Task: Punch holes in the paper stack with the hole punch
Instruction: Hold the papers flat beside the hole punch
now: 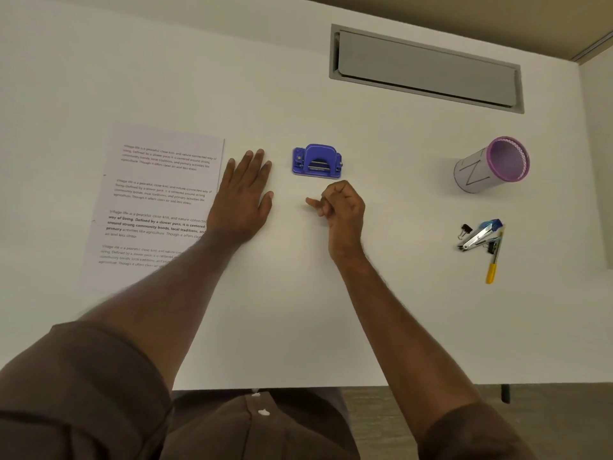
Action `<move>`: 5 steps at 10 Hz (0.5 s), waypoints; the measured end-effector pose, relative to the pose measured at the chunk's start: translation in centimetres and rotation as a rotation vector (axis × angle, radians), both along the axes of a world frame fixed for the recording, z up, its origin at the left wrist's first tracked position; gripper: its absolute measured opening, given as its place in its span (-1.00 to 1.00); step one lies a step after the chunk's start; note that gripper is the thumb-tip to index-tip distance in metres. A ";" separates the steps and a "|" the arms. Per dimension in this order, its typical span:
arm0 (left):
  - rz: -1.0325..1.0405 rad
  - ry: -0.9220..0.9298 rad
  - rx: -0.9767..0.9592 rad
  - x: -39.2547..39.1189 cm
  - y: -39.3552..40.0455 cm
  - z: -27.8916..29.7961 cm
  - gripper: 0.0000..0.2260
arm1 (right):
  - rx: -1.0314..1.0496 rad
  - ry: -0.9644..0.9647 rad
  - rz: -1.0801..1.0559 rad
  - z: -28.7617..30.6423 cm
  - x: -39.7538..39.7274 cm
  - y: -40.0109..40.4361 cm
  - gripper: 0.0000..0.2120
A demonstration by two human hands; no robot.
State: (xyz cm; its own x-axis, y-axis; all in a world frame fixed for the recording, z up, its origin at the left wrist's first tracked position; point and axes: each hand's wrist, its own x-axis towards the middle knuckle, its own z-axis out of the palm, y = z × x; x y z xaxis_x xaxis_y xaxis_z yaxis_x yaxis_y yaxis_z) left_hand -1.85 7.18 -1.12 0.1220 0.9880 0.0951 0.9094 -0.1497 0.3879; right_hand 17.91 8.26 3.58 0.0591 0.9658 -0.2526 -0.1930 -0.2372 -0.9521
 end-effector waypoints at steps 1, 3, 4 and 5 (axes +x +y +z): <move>-0.005 0.002 0.007 0.0 -0.1 0.1 -0.49 | -0.003 -0.059 0.000 -0.2 0.3 0.9 -0.79; -0.003 0.014 0.001 0.0 0.0 0.0 -0.49 | 0.007 -0.280 0.091 -0.7 -0.8 0.6 -0.86; -0.004 0.008 0.008 0.0 -0.1 0.0 -0.49 | 0.055 -0.375 0.248 -0.4 -0.8 -0.5 -0.85; -0.001 0.003 0.020 0.0 -0.1 -0.1 -0.49 | 0.048 -0.386 0.341 -0.1 0.3 -1.1 -0.85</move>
State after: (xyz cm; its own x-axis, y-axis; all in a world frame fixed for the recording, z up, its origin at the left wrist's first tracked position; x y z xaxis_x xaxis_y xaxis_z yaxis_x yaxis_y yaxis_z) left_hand -1.81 7.09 -1.18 0.1238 0.9856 0.1148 0.9106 -0.1588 0.3817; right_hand 18.23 7.11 3.52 -0.1816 0.9563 -0.2291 0.2551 -0.1792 -0.9502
